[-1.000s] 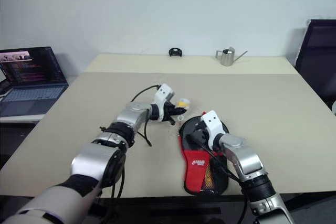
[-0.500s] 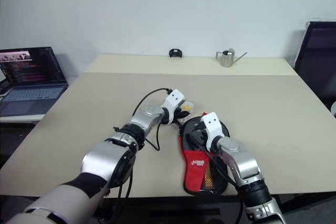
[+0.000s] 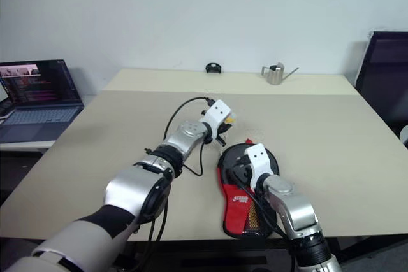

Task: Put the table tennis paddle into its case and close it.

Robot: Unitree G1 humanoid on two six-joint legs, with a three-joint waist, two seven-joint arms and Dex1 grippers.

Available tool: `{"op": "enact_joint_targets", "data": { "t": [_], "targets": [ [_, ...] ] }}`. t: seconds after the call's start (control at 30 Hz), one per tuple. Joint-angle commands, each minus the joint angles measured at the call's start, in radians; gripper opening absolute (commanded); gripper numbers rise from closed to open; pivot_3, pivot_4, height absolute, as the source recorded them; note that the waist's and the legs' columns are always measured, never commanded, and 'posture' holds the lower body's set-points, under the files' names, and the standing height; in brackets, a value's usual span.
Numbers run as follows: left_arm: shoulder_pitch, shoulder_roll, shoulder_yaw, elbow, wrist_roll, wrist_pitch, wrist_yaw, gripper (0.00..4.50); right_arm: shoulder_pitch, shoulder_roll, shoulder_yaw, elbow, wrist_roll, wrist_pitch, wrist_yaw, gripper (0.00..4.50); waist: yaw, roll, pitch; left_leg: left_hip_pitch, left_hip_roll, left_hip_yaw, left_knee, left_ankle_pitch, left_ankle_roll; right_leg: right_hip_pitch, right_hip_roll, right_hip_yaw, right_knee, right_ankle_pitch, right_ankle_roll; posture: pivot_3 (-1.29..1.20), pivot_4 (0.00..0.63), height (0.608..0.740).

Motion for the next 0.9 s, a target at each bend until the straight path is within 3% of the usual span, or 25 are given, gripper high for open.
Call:
{"op": "enact_joint_targets", "data": {
  "t": [0.03, 0.9],
  "targets": [
    [-0.050, -0.035, -0.003, -0.017, 0.021, -0.035, 0.048, 0.22, 0.105, 0.013, 0.046, 0.060, 0.007, 0.136, -0.012, 4.50, 0.000, 0.000, 0.000, 0.000, 0.000, 0.000, 0.000, 0.000, 0.000, 0.000, 0.000, 0.000, 0.000, 0.000, 0.000, 0.00, 0.150, 0.740],
    [-0.138, -0.138, -0.082, 0.002, 0.205, -0.030, 0.322, 0.22, 0.279, 0.140, 0.095, -0.160, 0.014, 0.223, -0.170, 4.50, -0.003, -0.001, 0.000, -0.001, 0.001, -0.001, -0.005, 0.000, -0.001, 0.000, -0.001, 0.000, -0.008, 0.000, 0.001, 0.00, 0.150, 0.740]
  ]
}}
